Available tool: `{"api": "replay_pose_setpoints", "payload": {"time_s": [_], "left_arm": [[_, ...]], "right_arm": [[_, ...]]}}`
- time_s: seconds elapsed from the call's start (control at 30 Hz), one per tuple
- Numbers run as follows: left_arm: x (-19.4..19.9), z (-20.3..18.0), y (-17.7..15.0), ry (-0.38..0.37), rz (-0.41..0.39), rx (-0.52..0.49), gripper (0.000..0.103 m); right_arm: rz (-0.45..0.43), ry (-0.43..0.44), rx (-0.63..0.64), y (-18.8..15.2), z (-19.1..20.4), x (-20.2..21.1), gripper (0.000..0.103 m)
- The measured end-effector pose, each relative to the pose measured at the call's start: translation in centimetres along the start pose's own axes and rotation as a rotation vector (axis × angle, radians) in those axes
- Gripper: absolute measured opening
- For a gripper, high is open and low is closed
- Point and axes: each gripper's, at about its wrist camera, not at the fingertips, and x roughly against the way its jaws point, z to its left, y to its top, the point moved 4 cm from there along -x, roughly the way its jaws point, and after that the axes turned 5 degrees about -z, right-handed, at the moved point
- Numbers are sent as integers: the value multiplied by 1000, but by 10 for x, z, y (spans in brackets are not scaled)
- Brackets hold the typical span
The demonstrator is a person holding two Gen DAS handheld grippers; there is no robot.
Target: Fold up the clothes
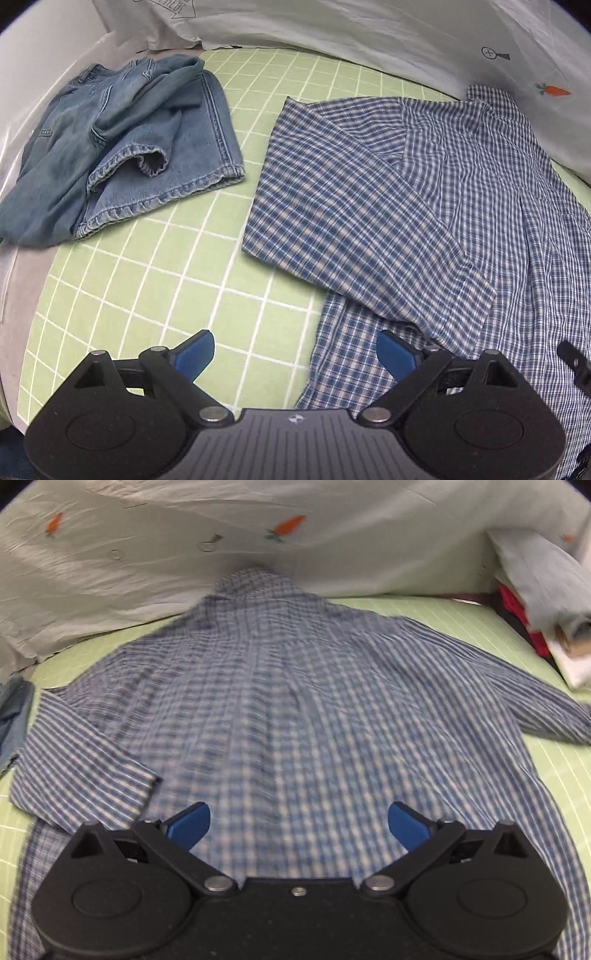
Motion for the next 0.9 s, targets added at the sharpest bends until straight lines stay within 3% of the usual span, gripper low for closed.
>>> {"api": "replay_pose_setpoints", "payload": {"time_s": [0.13,0.3,0.53,0.63,0.77,0.83,0.9], "left_arm": [[-6,3,4,-8,4,1,95],[-15,8,8,-33,12,-17,95],[-25,24,10,-48,35,-21,95],[-25,32,14,-32,35,-26,95],[-22,38,15,-7,31,-46,95],[-17,37,14,-7,18,-46,95],[-12,36,14,-7,6,-46,95]], "right_arm": [[9,49,60,15,45,-9,103],[78,143,168,6,99,-23,101],[182,201,229,-14,140,-46,76],[173,241,246,-17,142,-45,75],[161,293,269,-20,145,-43,49],[158,330,267,-20,145,-43,27],[137,354,244,-17,139,-41,20]]}}
